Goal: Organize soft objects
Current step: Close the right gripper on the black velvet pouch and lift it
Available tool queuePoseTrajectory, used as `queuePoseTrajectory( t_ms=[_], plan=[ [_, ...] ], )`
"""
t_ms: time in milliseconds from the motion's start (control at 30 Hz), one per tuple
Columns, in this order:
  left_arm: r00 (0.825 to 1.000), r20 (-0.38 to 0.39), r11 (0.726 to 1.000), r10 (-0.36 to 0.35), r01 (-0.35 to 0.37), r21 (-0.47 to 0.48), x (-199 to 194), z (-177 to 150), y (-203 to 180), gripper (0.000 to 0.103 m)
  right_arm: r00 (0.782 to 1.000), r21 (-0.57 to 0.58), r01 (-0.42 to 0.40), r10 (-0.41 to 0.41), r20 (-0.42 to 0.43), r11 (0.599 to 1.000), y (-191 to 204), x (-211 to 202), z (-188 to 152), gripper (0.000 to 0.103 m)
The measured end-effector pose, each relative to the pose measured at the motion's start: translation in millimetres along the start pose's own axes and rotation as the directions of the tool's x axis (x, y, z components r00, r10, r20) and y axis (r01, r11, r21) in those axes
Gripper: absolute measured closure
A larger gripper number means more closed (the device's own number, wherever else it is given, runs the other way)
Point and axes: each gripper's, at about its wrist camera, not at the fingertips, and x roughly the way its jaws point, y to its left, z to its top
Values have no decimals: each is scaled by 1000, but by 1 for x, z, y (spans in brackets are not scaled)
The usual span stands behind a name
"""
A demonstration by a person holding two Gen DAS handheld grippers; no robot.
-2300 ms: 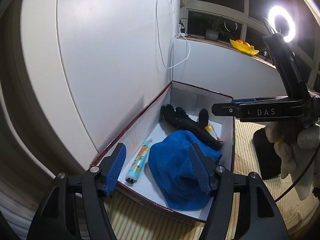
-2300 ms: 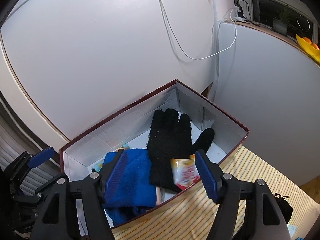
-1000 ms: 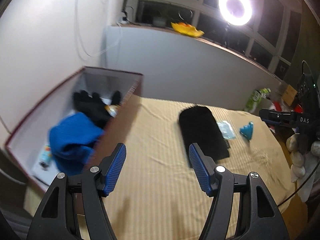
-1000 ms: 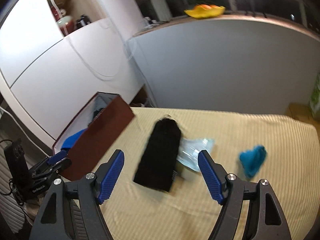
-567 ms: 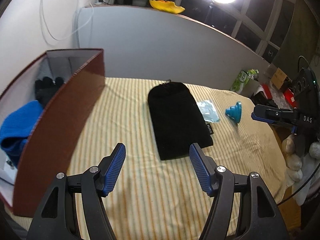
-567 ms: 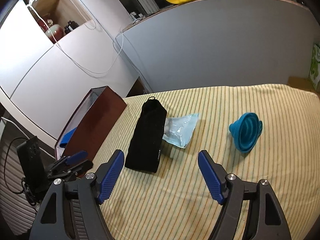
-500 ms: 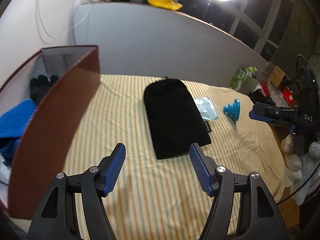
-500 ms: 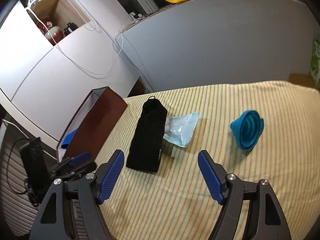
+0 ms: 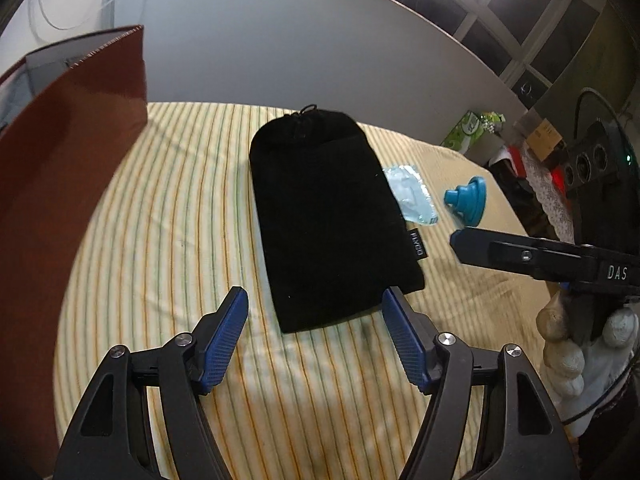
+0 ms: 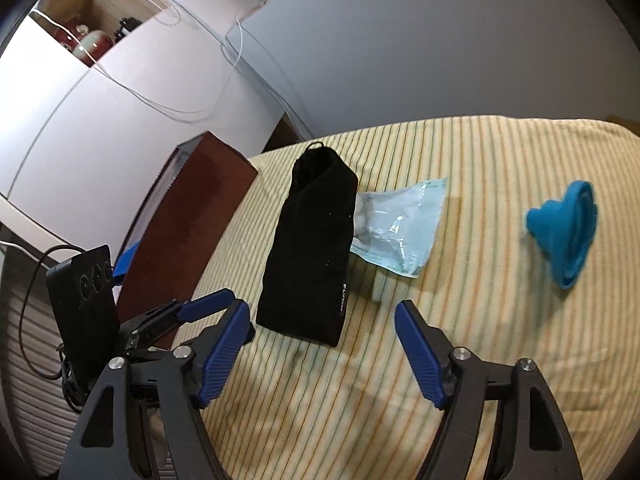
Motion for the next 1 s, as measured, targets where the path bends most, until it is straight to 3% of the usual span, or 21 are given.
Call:
queuePoseTrajectory(
  t_ms=[67, 100, 233, 367, 500, 867, 900, 967, 1000],
  plan=[
    [1000, -7, 1000, -2, 2, -5, 5, 1, 1, 34, 1000, 8, -5, 5, -19, 1000, 1, 8, 3, 55],
    [1000, -9, 1000, -3, 3, -6, 7, 2, 1, 34, 1000, 11, -5, 6, -26, 1000, 1, 12, 4, 58],
    [1000, -17, 1000, 1, -1, 1, 14, 5, 0, 34, 999, 21, -2, 3, -45, 1000, -1, 25, 9, 58],
    [1000, -24, 1000, 0, 0, -6, 18, 5, 1, 34, 997, 35, 7, -4, -73, 999, -4, 40, 11, 69],
    [1000, -17, 1000, 0, 0, 3, 22, 8, 0, 34, 996, 68, -1, 7, -84, 998, -14, 48, 8, 70],
    [999, 10, 997, -35, 34, 69, 33, 11, -12, 36, 996, 66, -25, 31, -88, 998, -16, 46, 4, 77],
    [999, 16, 997, -28, 27, 72, 33, 11, -12, 38, 996, 65, -27, 32, -86, 998, -15, 46, 4, 78],
    [1000, 15, 997, -26, 25, 73, 33, 10, -13, 56, 995, 63, -32, 37, -88, 998, -14, 47, 3, 81],
    [1000, 16, 997, -26, 25, 72, 33, 10, -14, 56, 995, 62, -33, 38, -87, 998, -12, 47, 3, 82]
  ],
)
